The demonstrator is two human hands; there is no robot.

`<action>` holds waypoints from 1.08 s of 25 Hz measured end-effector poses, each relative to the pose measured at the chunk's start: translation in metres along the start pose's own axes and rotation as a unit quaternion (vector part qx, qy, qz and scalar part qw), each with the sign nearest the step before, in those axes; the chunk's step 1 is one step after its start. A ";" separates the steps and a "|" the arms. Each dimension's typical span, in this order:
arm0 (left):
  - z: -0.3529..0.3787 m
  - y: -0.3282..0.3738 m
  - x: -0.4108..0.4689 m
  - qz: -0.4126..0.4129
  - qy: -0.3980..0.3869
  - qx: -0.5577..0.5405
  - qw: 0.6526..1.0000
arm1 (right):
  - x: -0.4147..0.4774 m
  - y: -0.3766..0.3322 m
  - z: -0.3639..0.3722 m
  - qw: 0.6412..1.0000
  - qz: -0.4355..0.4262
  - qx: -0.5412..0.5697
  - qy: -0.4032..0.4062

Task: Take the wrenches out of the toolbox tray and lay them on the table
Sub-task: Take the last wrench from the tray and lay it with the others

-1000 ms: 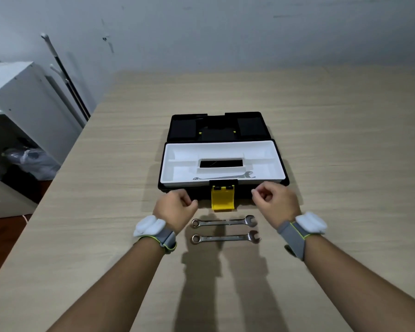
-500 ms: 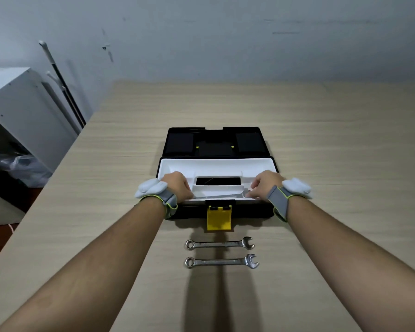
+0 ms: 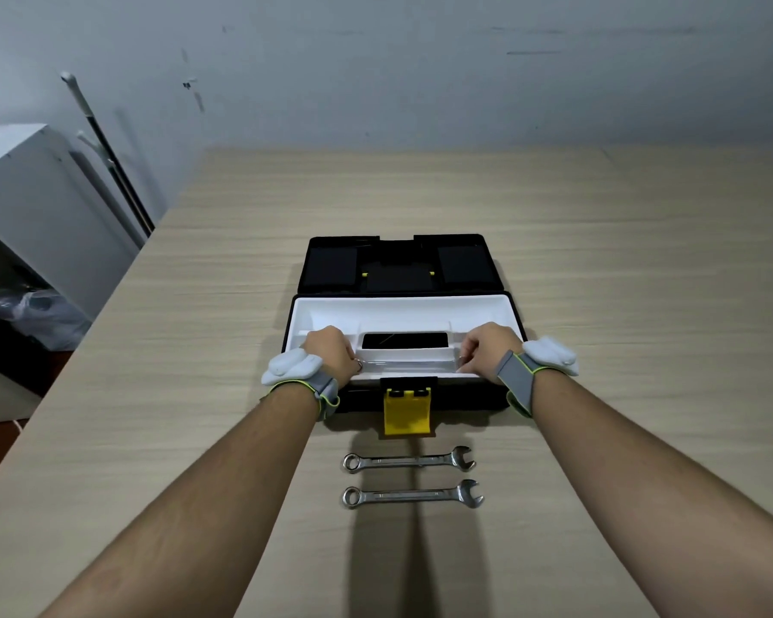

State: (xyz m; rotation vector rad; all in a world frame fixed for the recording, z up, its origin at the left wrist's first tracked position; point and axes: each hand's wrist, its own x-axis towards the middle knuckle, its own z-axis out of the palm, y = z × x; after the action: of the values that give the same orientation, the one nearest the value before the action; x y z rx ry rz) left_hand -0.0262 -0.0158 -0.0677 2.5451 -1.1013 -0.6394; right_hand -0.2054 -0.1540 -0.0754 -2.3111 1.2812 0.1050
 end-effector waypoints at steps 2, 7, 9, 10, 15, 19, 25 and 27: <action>-0.001 0.001 -0.001 0.003 0.003 -0.004 1.000 | -0.002 0.002 0.002 0.999 -0.006 0.029 0.021; -0.007 0.001 -0.009 0.016 0.038 -0.035 0.999 | -0.010 0.002 -0.011 0.996 -0.014 0.076 0.038; -0.016 0.003 -0.015 0.032 0.051 -0.045 0.997 | -0.018 -0.001 -0.021 0.995 -0.026 0.088 0.038; -0.022 0.004 -0.019 0.038 0.057 -0.049 0.996 | -0.023 -0.003 -0.026 0.994 -0.036 0.101 0.039; -0.041 -0.008 -0.055 0.065 0.057 -0.070 0.994 | -0.057 -0.002 -0.038 0.986 -0.078 0.145 0.014; -0.023 -0.029 -0.095 0.079 0.019 -0.067 0.994 | -0.094 0.012 -0.008 0.982 -0.078 0.171 -0.019; 0.026 -0.052 -0.125 0.046 -0.030 -0.085 0.995 | -0.130 0.038 0.058 0.984 -0.013 0.169 -0.062; 0.039 -0.058 -0.132 0.034 -0.048 -0.080 0.995 | -0.138 0.044 0.073 0.986 0.000 0.161 -0.054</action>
State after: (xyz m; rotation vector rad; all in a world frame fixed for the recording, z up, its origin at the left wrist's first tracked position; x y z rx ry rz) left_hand -0.0911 0.1173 -0.0895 2.3519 -1.1146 -0.8059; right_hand -0.3063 -0.0329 -0.1149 -2.0038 1.1506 0.0200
